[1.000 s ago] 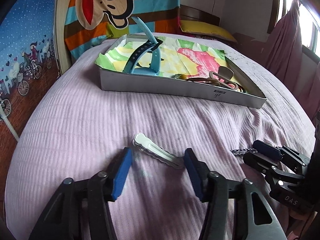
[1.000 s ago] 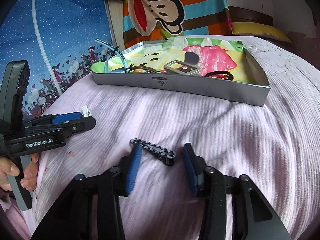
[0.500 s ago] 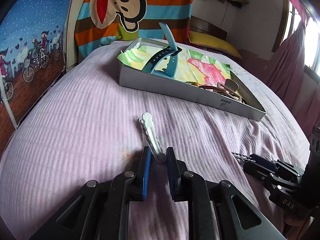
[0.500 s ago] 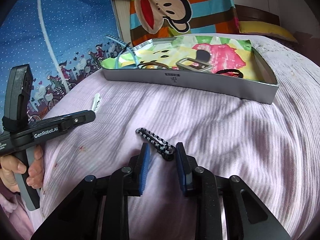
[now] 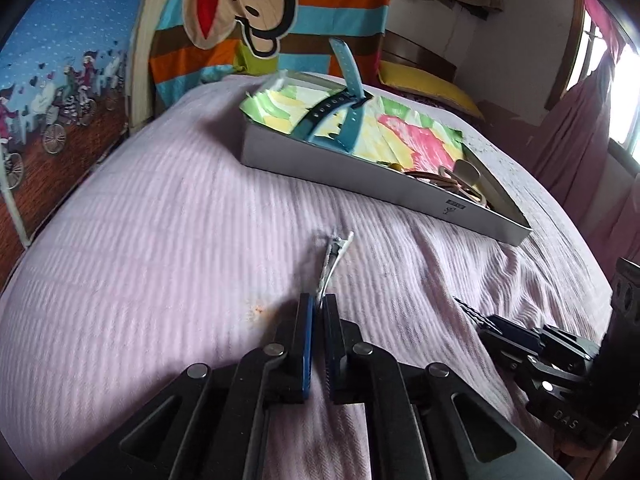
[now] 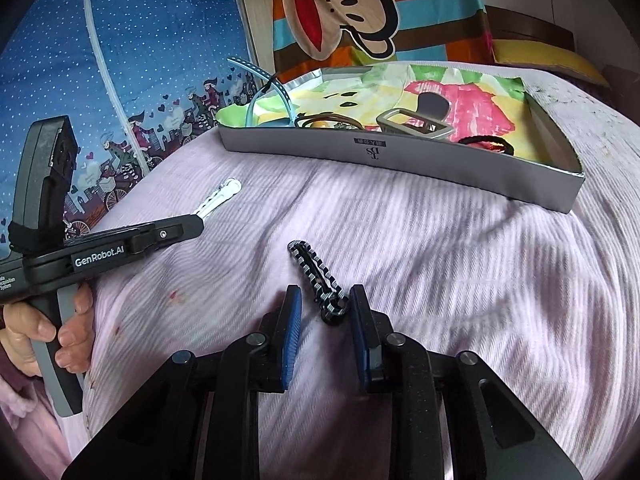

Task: Organize jewelry
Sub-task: 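Grasp the white hair clip with the left tool while the right tool grasps the beaded strip, then carry the white clip and black-and-white beaded strip over the tray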

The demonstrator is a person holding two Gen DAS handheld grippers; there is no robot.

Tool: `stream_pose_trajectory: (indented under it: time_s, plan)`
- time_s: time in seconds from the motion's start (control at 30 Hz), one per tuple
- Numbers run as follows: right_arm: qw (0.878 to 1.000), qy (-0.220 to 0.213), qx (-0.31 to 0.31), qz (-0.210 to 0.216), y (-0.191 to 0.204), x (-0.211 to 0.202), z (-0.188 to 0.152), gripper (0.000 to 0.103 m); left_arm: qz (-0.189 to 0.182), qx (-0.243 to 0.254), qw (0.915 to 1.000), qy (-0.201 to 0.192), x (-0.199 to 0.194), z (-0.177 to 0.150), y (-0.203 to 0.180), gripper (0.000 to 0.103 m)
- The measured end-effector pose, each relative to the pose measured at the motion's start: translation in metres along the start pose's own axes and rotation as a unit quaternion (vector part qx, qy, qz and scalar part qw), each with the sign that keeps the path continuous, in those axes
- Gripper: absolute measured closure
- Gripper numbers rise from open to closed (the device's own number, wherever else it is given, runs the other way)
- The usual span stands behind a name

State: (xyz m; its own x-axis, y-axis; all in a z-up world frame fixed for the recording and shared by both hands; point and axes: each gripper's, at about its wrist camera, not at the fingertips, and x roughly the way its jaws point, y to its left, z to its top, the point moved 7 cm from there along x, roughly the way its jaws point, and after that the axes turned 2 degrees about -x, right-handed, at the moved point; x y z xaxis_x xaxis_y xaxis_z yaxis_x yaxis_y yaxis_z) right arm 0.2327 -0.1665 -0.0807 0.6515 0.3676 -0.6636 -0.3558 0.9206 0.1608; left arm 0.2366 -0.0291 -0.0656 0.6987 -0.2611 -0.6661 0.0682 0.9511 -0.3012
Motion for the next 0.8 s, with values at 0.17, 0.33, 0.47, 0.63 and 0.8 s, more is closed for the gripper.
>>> stream_pose_trajectory:
  time_s: [0.17, 0.33, 0.47, 0.63, 0.8]
  plan:
    - [1.0, 0.004, 0.0, 0.002, 0.002, 0.005, -0.001, 0.081, -0.013, 0.004, 0.9998, 0.012, 0.006, 0.004, -0.002, 0.098]
    - [1.0, 0.006, -0.002, -0.001, 0.005, 0.006, -0.001, 0.081, -0.01, 0.011, 0.9996, 0.023, 0.013, 0.007, -0.005, 0.097]
    - [1.0, 0.006, -0.007, -0.008, 0.006, 0.006, -0.001, 0.081, -0.01, 0.01, 0.9996, 0.026, 0.016, 0.009, -0.004, 0.097]
    - [1.0, 0.004, -0.01, 0.002, 0.009, 0.006, -0.001, 0.089, -0.002, 0.017, 0.9996, 0.024, 0.015, 0.008, -0.005, 0.097]
    - [1.0, -0.005, -0.004, 0.011, 0.007, 0.004, 0.0, 0.089, -0.002, 0.016, 0.9998, 0.014, 0.011, 0.007, -0.006, 0.099]
